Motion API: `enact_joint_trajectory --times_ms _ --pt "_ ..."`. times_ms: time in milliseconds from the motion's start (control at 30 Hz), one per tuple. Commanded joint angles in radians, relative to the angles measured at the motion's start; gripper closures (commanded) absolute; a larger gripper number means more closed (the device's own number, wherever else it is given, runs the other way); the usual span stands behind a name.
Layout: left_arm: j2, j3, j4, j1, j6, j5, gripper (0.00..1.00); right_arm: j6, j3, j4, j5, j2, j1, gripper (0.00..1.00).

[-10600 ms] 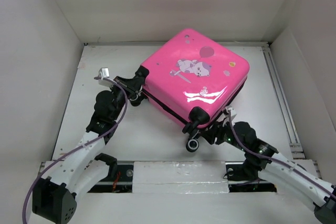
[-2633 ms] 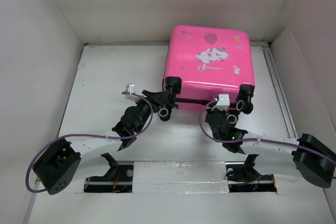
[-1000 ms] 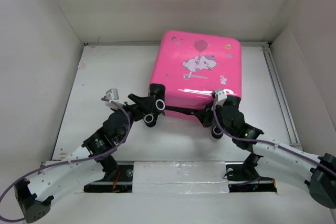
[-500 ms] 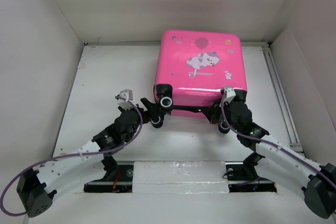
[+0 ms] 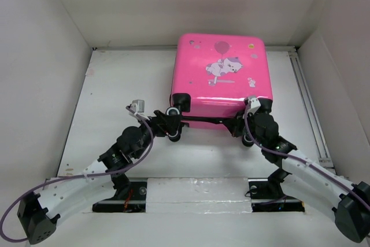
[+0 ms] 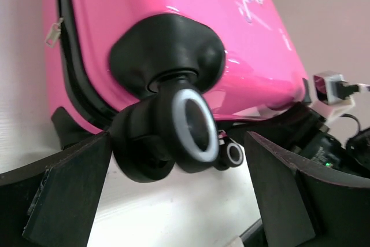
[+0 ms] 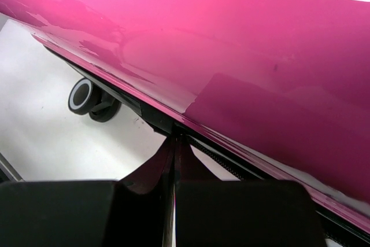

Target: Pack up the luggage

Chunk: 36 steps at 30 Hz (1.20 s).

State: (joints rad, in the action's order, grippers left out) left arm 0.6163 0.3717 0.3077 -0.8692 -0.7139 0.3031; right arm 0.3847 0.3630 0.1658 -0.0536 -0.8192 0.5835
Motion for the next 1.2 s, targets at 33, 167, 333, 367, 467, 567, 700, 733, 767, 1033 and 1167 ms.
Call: enact_joint_trajectory --times_ms 33,167,333,367,467,567,700,733,767,1033,1167 --pt "-0.015 -0.008 0.094 -0.005 -0.016 -0.05 0.07 -0.009 -0.001 0.092 0.034 0.014 -0.007 1.0" --pt "0.055 0.053 0.041 -0.005 0.007 -0.036 0.07 0.002 -0.001 0.092 0.034 0.014 0.003 1.0" --pt "0.128 0.079 0.088 -0.005 0.034 -0.062 0.21 0.002 -0.001 0.112 0.034 0.005 0.035 1.0" --pt "0.128 0.09 0.088 -0.005 0.034 -0.062 0.26 0.002 -0.001 0.112 0.034 0.005 0.035 1.0" --pt "0.167 0.113 0.1 -0.005 0.034 -0.073 0.44 0.011 -0.012 0.112 0.055 0.005 0.059 1.0" --pt "0.177 0.113 0.12 -0.005 0.045 -0.094 0.6 0.022 -0.012 0.112 0.064 0.005 0.096 1.0" --pt "0.217 0.127 0.13 -0.005 0.045 -0.105 0.85 0.04 -0.035 0.133 0.075 -0.014 0.127 1.0" --pt "0.217 0.127 0.139 -0.005 0.045 -0.116 0.98 0.04 -0.035 0.144 0.075 -0.014 0.14 1.0" --pt "0.23 0.127 0.155 -0.005 0.045 -0.127 1.0 0.051 -0.035 0.165 0.075 -0.038 0.15 1.0" --pt "0.332 0.151 0.298 -0.029 0.025 -0.286 1.0 0.076 0.046 0.311 0.099 -0.227 0.338 1.0" --pt "0.352 0.185 0.321 -0.05 0.013 -0.329 1.0 0.051 0.181 0.363 0.109 -0.348 0.42 1.0"
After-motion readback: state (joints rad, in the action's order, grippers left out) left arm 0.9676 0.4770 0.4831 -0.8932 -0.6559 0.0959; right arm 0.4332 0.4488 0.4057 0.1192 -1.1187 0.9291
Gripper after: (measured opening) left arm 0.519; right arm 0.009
